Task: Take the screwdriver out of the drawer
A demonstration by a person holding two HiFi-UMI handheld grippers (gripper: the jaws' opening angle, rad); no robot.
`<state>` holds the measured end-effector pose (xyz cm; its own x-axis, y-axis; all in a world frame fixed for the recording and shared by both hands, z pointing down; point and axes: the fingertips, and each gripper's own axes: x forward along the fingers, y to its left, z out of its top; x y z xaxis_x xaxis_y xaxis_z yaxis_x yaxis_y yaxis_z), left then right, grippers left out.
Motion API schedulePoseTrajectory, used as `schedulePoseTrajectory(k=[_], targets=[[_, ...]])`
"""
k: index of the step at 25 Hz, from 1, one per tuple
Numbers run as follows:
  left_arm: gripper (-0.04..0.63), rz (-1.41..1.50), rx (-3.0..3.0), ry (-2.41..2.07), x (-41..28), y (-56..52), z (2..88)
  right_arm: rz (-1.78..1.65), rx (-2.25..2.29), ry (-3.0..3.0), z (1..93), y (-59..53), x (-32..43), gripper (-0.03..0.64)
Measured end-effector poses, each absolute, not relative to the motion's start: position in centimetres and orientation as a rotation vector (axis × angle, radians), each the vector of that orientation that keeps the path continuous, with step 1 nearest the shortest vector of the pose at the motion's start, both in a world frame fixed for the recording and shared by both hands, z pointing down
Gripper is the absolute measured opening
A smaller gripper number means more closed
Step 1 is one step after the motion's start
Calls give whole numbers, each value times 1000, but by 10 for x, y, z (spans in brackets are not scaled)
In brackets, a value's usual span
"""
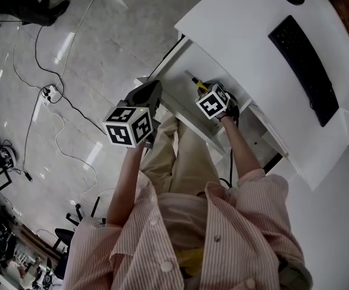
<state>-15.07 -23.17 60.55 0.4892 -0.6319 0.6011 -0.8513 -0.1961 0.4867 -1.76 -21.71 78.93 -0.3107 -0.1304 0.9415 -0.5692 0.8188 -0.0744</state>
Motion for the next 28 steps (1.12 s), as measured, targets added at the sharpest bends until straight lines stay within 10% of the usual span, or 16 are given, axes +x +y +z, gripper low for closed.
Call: schedulePoseTrajectory(k=[28], targets=[[0,230,2116,-1288,-146,-228,530,512,800,-2297,610,-227,-27,80]])
